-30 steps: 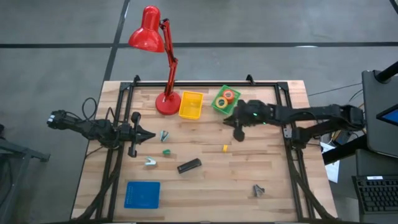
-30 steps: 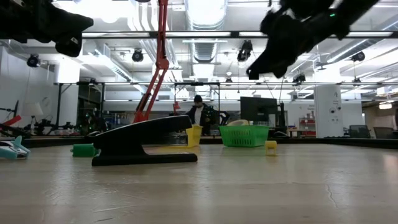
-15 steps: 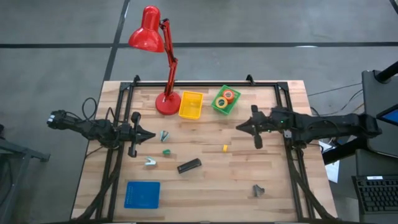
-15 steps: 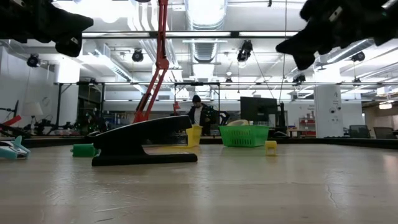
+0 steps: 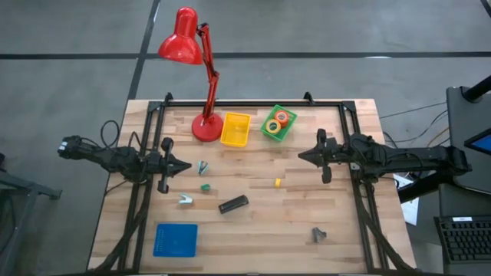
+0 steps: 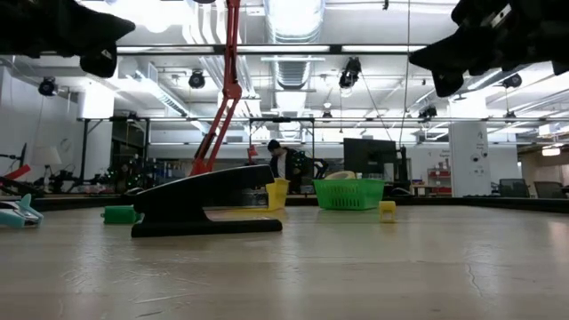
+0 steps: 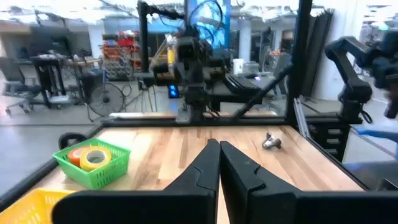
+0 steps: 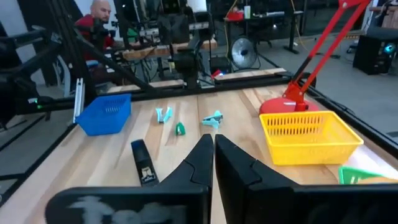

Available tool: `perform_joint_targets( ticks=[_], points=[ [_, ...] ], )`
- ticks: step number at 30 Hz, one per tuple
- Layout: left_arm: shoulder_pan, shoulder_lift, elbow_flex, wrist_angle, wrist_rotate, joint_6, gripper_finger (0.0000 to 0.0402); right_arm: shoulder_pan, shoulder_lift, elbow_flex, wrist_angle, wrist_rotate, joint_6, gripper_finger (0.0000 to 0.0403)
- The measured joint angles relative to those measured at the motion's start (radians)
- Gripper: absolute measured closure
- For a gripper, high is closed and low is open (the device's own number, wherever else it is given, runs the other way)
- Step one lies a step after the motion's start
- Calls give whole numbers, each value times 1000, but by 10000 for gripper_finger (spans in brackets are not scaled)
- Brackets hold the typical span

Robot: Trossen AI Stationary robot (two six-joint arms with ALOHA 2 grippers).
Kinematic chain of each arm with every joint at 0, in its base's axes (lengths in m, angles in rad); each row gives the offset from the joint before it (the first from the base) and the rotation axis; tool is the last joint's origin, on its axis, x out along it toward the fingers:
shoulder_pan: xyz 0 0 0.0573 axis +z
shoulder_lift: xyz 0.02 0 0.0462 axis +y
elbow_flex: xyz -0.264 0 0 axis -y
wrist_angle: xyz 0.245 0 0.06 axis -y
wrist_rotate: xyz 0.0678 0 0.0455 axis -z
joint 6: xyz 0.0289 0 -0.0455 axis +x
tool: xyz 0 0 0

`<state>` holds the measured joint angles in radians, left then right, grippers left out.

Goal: Pick and place Stapler, Stapler remover, tape
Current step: Put the top blue staple remover into the yellow bin

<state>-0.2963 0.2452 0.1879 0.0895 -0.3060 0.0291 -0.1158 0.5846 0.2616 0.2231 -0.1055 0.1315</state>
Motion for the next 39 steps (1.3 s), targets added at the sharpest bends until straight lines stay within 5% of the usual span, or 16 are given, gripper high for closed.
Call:
perform_joint_targets(
  ticks=[6,9,16,21,34,39],
  points=[
    [0,2,0,224,-133,-223,387,0,1,-26,-4,0,0,390],
    [1,2,1,301,-268,-186,387,0,1,-40,-4,0,0,390],
    [4,43,1,287,-383,-402,388,0,2,-75,-7,1,0,390],
    [18,198,1,276,-472,-540,386,0,5,-80,-6,1,-1,390],
    [133,630,120,105,-547,-910,224,0,7,-79,-7,1,-1,390],
    [175,726,195,-56,-552,-1000,208,0,7,-79,-7,1,-1,390]
  ],
)
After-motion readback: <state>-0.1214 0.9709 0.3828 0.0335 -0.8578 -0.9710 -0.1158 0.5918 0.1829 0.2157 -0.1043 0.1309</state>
